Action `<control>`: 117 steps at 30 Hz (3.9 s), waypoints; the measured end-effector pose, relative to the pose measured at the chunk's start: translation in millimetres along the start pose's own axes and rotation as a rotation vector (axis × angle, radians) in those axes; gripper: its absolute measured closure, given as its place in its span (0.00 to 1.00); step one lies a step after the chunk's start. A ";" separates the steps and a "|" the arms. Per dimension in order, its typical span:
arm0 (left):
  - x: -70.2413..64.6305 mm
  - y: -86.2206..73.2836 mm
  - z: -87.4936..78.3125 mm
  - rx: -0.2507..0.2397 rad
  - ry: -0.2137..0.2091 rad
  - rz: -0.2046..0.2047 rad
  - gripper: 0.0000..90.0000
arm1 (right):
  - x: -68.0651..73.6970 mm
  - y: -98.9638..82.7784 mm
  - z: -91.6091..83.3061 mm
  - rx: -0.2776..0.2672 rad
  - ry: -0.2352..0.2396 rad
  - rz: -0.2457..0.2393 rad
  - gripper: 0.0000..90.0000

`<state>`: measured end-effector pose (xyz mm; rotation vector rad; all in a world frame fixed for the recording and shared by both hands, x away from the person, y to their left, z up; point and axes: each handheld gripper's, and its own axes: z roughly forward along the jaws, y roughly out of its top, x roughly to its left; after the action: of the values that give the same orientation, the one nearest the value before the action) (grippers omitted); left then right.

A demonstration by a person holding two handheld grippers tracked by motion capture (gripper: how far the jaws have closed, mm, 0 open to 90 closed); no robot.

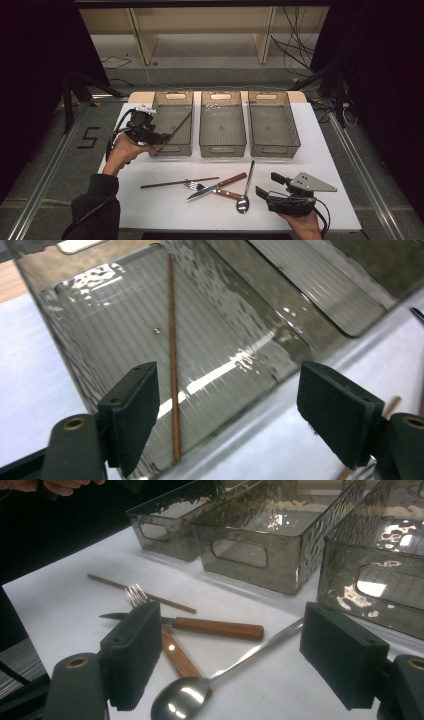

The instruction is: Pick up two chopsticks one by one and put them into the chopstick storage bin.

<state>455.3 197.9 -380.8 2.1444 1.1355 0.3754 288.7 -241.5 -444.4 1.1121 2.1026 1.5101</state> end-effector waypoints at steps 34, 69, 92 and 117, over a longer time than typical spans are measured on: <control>-55.7 -46.1 11.0 0.318 -0.081 0.304 0.21 | 1.0 0.5 -1.2 -0.004 0.000 -0.005 0.28; -61.4 -68.5 46.4 0.565 -0.160 0.488 0.70 | 1.2 0.6 -0.6 0.000 0.004 -0.006 0.28; -65.0 -68.4 49.4 0.599 -0.191 0.555 0.90 | 1.0 0.3 -0.2 0.003 0.004 -0.008 0.28; -62.8 -58.8 23.5 0.524 -0.176 0.573 0.94 | 0.9 0.3 -0.2 0.003 0.003 -0.008 0.28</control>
<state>395.0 160.0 -434.4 2.8944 0.5329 0.1332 288.1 -240.9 -443.9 1.1017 2.1094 1.5067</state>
